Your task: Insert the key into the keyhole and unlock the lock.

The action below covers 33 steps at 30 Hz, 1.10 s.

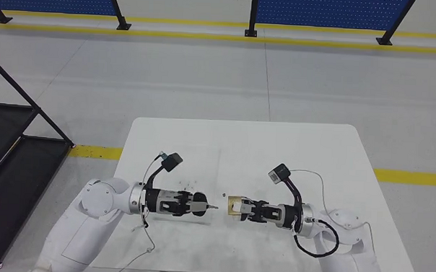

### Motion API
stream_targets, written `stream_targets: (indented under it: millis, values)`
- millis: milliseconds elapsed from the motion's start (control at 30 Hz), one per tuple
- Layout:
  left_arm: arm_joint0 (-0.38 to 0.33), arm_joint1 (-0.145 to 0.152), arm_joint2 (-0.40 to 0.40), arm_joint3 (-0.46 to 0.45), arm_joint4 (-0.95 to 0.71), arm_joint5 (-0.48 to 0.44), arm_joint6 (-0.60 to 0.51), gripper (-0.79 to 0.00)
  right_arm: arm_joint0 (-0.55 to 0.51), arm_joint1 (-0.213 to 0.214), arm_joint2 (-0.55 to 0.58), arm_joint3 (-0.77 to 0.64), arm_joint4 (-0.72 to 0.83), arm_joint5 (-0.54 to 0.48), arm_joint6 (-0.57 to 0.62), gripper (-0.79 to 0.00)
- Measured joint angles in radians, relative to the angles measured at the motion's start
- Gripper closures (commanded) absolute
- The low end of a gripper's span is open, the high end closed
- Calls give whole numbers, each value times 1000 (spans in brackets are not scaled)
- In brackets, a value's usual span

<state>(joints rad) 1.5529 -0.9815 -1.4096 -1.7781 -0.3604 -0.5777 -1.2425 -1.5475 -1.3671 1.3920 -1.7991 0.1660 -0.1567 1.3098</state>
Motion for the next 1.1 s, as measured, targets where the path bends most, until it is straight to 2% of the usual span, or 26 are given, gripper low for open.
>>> stream_targets:
  millis: [600,1100]
  values:
    - [15,10,-3,2,6,-25,69,0,-8,33,-25,-13,-6,-33,-85,0]
    - [34,15,0,-14,97,-71,155,0,-7,56,-53,-13,-10,-51,-147,0]
